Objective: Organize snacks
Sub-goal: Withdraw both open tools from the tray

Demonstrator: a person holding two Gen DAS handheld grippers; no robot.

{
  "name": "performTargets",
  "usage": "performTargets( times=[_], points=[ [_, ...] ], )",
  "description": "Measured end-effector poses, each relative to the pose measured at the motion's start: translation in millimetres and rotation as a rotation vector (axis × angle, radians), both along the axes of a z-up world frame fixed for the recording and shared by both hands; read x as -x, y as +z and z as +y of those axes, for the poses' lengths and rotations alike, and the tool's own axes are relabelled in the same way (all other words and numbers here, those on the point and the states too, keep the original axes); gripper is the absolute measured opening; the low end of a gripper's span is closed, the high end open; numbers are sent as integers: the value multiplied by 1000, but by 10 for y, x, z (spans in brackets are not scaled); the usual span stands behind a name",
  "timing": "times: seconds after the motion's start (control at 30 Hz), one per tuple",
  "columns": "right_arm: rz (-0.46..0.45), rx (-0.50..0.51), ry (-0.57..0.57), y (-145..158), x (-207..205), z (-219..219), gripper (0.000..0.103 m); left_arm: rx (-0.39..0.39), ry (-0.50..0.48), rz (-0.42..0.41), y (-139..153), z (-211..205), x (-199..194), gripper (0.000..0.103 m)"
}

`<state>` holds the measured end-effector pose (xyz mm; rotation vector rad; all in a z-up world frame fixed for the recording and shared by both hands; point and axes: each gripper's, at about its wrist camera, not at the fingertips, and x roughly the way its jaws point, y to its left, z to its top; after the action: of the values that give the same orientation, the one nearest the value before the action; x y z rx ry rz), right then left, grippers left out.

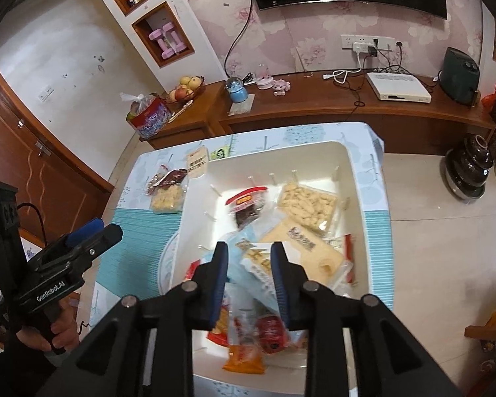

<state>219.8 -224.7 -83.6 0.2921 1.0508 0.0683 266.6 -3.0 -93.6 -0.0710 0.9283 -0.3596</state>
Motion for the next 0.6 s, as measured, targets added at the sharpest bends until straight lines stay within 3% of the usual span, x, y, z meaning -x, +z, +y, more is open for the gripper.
performTargets(
  times=[0.33, 0.6],
  points=[
    [49, 45, -82, 10, 5, 700, 40, 7, -5, 25, 37, 912, 27, 73],
    [22, 52, -211, 264, 171, 1383, 55, -36, -134, 20, 372, 1607, -41, 78]
  ],
)
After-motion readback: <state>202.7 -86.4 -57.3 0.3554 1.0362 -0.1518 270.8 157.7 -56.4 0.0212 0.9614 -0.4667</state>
